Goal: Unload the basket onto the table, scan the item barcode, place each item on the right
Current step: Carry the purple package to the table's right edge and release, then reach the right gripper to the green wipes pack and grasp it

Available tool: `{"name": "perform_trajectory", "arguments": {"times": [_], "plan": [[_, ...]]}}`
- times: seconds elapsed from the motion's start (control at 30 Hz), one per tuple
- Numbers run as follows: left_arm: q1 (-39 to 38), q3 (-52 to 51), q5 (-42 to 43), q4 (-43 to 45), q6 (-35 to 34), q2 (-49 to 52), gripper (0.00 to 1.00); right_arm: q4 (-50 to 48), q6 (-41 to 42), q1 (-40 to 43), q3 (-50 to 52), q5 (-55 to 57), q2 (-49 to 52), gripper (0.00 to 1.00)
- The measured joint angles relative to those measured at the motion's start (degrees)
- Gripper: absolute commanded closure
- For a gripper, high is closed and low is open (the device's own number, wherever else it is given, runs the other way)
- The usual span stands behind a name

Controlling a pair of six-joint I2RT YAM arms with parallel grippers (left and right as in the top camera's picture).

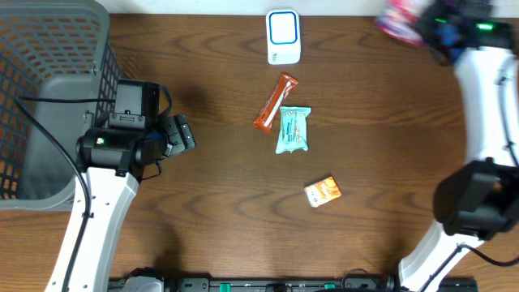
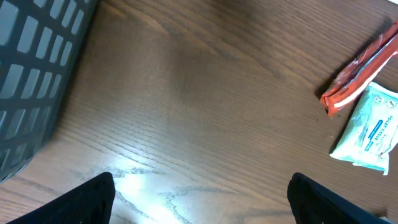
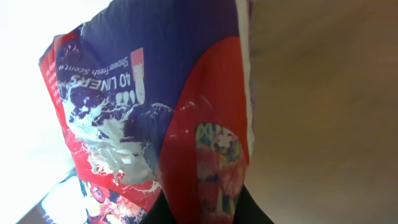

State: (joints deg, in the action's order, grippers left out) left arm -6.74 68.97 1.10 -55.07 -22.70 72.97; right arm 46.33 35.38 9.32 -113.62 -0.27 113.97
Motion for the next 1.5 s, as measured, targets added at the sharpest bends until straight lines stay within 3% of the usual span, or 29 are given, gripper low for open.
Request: {"name": "perform_trajectory", "arguments": {"times": [0.23, 0.3, 0.33, 0.37, 0.4, 0.6, 0.8, 1.03, 1.23, 1.4, 1.47, 1.5], "plan": [[0.00, 0.00, 0.00, 0.00, 0.00, 0.00, 0.11, 6.84, -4.28, 14.14, 0.04, 3.63, 1.51, 0.99], [0.00, 0.00, 0.00, 0.02, 0.00, 0.00, 0.11, 6.84, -5.16, 16.92, 0.04, 3.87, 1.99, 0.92], [0.00, 0.00, 0.00, 0.02, 0.00, 0.00, 0.11, 6.82, -5.66, 18.21, 0.04, 4.00, 2.36, 0.71], [0.00, 0.00, 0.00, 0.00, 0.00, 0.00, 0.11, 6.78, -5.95, 19.39, 0.04, 4.22, 2.75, 0.41], [0.00, 0.00, 0.00, 0.00, 0.00, 0.00, 0.11, 6.78, -6.45, 20.44, 0.04, 4.37, 3.21, 0.01], [0.00, 0.00, 0.00, 0.00, 0.00, 0.00, 0.11, 8.98, -8.46, 25.70, 0.04, 3.93, 8.07, 0.01], [0.00, 0.00, 0.00, 0.02, 0.00, 0.00, 0.11, 10.10, -15.80, 26.47, 0.13, -7.63, 13.77, 0.01], [0.00, 0.00, 0.00, 0.00, 0.00, 0.00, 0.11, 10.08, -20.15, 22.14, 0.13, -21.86, 12.81, 0.01], [0.00, 0.00, 0.00, 0.00, 0.00, 0.00, 0.11, 13.53, -21.86, 13.84, 0.09, -27.32, 6.25, 0.02], [0.00, 0.00, 0.00, 0.00, 0.00, 0.00, 0.11, 22.36, -24.94, 4.48, -0.57, -29.62, 1.77, 0.26], [0.00, 0.00, 0.00, 0.04, 0.00, 0.00, 0.11, 25.03, -25.88, 0.55, -0.39, -28.35, 1.90, 0.43], [0.00, 0.00, 0.00, -0.02, 0.00, 0.00, 0.11, 25.77, -26.38, -1.44, 0.28, -27.21, 1.99, 0.47]]}}
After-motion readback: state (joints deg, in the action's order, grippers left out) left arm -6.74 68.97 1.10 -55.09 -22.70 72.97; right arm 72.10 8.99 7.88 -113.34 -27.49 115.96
